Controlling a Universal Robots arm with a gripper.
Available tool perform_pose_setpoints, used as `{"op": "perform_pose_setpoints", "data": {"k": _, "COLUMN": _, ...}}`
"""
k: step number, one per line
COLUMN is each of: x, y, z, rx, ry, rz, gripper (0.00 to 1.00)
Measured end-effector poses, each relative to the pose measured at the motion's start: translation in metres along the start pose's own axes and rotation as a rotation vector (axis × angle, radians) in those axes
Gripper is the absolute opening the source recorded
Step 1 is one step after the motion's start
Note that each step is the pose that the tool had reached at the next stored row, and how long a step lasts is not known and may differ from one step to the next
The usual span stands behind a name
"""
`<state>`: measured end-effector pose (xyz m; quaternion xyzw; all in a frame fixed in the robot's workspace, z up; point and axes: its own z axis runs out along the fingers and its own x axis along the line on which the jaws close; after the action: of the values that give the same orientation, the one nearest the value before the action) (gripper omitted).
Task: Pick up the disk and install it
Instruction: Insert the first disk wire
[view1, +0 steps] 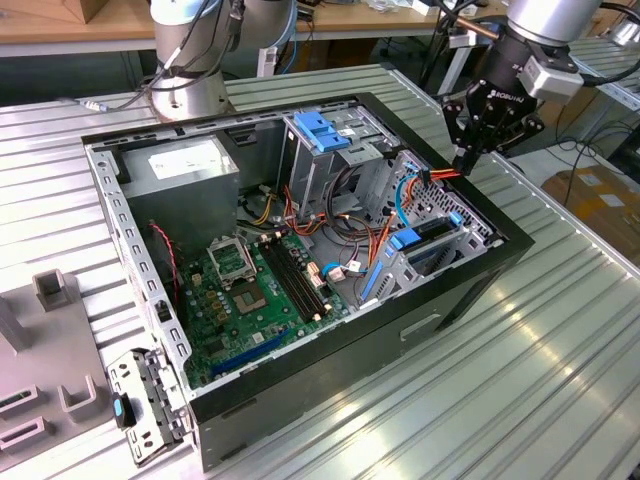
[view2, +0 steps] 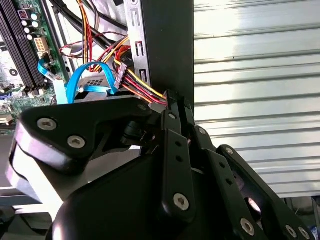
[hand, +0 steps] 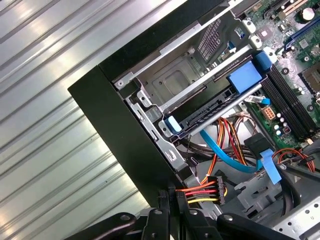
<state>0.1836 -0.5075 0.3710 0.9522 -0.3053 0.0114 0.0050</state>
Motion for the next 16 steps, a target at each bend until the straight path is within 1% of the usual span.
{"op": "perform_pose_setpoints", "data": {"k": 5, "x": -0.0032, "y": 0.0023, "z": -0.0001, "rx": -0.0003, "ry": 0.0, "rz": 0.01, "gripper": 0.17}}
{"op": "perform_pose_setpoints", "data": {"k": 7, "x": -0.0052, "y": 0.0053, "z": -0.0002, "rx": -0.0006, "ry": 0.0001, "rz": 0.013, "gripper": 0.17}}
{"op": "perform_pose_setpoints", "data": {"k": 10, "x": -0.0046, "y": 0.0082, "z": -0.0001, "rx": -0.0004, "ry": 0.0, "rz": 0.015, "gripper": 0.17}}
{"op": "perform_pose_setpoints", "data": {"k": 14, "x": -0.0046, "y": 0.0083, "z": -0.0008, "rx": -0.0012, "ry": -0.0001, "rz": 0.048, "gripper": 0.17}}
{"op": "perform_pose_setpoints", "data": {"k": 15, "x": -0.0046, "y": 0.0083, "z": -0.0012, "rx": -0.0016, "ry": -0.0003, "rz": 0.069, "gripper": 0.17}}
{"op": "perform_pose_setpoints", "data": {"k": 16, "x": -0.0046, "y": 0.0083, "z": -0.0012, "rx": -0.0018, "ry": -0.0004, "rz": 0.081, "gripper": 0.17}}
